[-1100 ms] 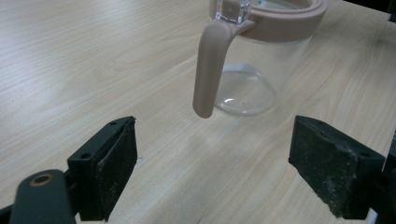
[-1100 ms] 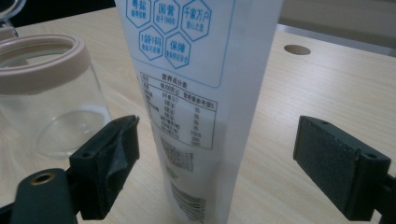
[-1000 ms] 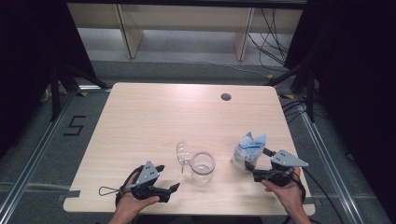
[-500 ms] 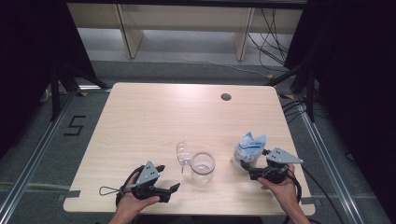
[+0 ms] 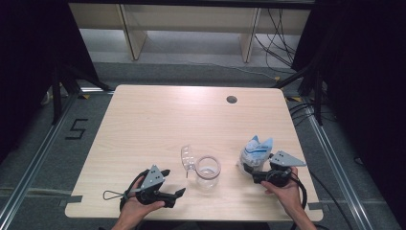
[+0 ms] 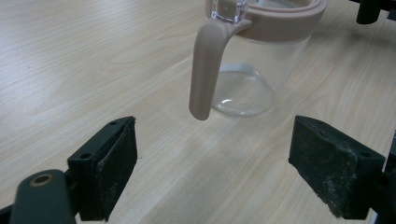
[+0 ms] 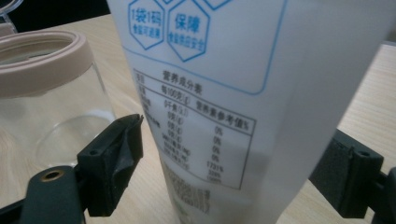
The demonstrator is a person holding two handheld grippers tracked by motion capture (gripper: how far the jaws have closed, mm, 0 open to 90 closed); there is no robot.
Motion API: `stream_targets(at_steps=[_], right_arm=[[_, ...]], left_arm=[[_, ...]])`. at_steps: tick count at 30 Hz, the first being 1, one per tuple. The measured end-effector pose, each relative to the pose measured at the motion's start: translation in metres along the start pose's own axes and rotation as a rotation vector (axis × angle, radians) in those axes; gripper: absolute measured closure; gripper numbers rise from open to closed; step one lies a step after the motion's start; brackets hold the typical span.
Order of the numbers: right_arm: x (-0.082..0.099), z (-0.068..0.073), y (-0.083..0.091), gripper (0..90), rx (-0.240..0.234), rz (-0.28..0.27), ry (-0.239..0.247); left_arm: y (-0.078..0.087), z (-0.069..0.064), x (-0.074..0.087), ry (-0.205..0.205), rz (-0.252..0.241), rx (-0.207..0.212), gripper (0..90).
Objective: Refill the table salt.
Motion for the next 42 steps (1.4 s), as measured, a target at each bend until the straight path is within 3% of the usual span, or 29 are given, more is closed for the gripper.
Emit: stream_targets(at_steps=[1, 2, 3, 4, 5, 6, 7, 8, 13, 15, 19, 20, 22, 28, 29, 31, 32, 35, 42], right_arm=[[-0.001, -0.001, -0.001, 18.4, 0.001, -0.011, 0.004], [0.0, 0.0, -0.002, 18.8, -0.02, -0.002, -0.024], [-0.002, -0.004, -0.004, 19.2, -0.005, -0.026, 0.012], [-0.002, -0.004, -0.004, 19.2, -0.005, -0.026, 0.012], [0.0, 0.0, -0.003, 19.4, -0.025, -0.01, -0.032], [-0.001, -0.001, -0.006, 19.6, -0.028, -0.012, -0.005], [0.0, 0.003, -0.007, 19.7, -0.037, -0.017, -0.029], [0.0, 0.002, -0.007, 20.0, -0.028, -0.01, -0.024], [0.003, 0.002, -0.01, 21.1, -0.028, 0.014, -0.027], [0.002, -0.001, -0.012, 21.6, -0.024, 0.004, -0.001], [0.004, 0.001, -0.012, 22.5, -0.032, 0.025, -0.032], [0.003, 0.001, -0.013, 23.2, -0.035, 0.01, -0.009], [0.004, 0.001, -0.012, 23.5, -0.03, 0.016, -0.033], [0.005, 0.001, -0.015, 24.4, -0.022, 0.019, -0.009], [0.007, 0.003, -0.015, 24.8, -0.032, 0.032, -0.032], [0.006, 0.003, -0.016, 25.0, -0.037, 0.018, -0.015], [0.006, 0.0, -0.017, 25.2, -0.017, 0.02, 0.021], [0.007, 0.001, -0.017, 25.5, -0.019, 0.026, -0.005], [0.005, -0.002, -0.022, 27.9, -0.017, 0.006, 0.025]], left_arm=[[0.0, -0.001, 0.0, 0.006, -0.004, 0.003, 14.9], [0.0, 0.0, 0.0, 0.01, -0.003, 0.004, 14.9], [0.0, 0.0, 0.0, 0.011, -0.005, 0.003, 14.9], [0.0, 0.0, 0.0, 0.011, -0.005, 0.003, 14.9], [0.0, 0.001, 0.0, 0.003, -0.003, -0.001, 14.9], [0.0, 0.0, 0.001, 0.002, 0.001, 0.001, 14.9], [0.0, 0.0, 0.0, -0.001, 0.001, 0.001, 14.9], [0.0, -0.001, 0.0, 0.017, -0.006, 0.003, 14.9], [0.0, -0.001, 0.0, 0.006, -0.001, 0.005, 14.9], [0.0, 0.0, 0.0, 0.006, 0.0, -0.001, 14.9], [0.0, 0.0, 0.0, 0.002, 0.001, 0.001, 14.9], [0.0, 0.0, 0.0, -0.001, 0.0, 0.0, 14.9], [0.0, -0.001, 0.0, -0.002, -0.001, 0.005, 14.9], [-0.001, -0.003, 0.0, 0.006, -0.002, 0.004, 14.9], [-0.001, -0.002, 0.001, -0.003, 0.004, 0.003, 15.0], [-0.001, -0.002, 0.0, -0.004, 0.001, 0.001, 15.1], [-0.001, -0.002, 0.0, 0.005, -0.006, 0.004, 15.1], [-0.001, -0.002, 0.0, -0.002, 0.003, 0.004, 15.0], [-0.001, -0.002, 0.0, 0.0, 0.001, 0.004, 15.0]])
Point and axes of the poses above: each handheld gripper's, and its own axes: y roughly backward along the jaws, x roughly out of its underside, z roughly to its left, the point moved 8 cm from there along -y, roughly forward along the jaws, and after that the axes turned 11 degrees about z, right-handed, at the moved point
